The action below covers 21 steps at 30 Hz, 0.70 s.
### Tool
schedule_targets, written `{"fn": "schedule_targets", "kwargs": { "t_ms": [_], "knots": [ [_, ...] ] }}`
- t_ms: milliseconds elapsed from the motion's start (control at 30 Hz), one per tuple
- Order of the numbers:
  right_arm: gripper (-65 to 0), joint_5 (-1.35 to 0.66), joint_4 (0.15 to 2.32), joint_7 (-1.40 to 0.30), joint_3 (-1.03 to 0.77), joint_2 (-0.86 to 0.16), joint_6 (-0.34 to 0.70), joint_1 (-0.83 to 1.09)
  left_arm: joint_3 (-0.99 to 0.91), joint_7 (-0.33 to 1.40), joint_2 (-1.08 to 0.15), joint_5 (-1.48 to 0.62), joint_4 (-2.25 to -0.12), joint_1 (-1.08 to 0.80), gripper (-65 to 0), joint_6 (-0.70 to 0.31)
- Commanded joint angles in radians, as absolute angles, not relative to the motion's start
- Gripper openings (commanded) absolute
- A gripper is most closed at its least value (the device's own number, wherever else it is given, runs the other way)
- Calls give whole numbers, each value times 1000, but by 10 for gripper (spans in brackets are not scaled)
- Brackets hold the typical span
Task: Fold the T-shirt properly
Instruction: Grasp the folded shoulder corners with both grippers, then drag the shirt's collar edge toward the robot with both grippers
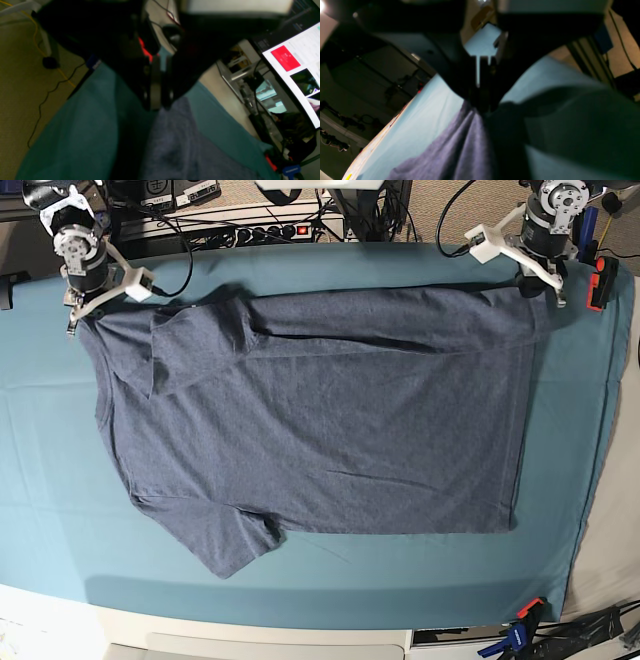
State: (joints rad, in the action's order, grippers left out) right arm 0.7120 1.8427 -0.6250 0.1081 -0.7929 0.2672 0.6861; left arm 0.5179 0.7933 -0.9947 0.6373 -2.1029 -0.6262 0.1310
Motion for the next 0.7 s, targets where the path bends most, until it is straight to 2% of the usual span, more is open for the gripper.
{"fn": "schedule_targets", "kwargs": {
  "t_ms": [0,233,667],
  "knots": [
    [-650,727,1869,-640,100,-812,253,701,514,795,-1012,656,-2121,-632,-650,142],
    [-650,727,1937,-673,74,-811,234,765,514,807,-1015,656,-2121,-632,-650,142],
    [-650,726,1937,-672,-68,-811,234,885,514,823,-1056,651,-2121,-635,-650,143]
  ]
}}
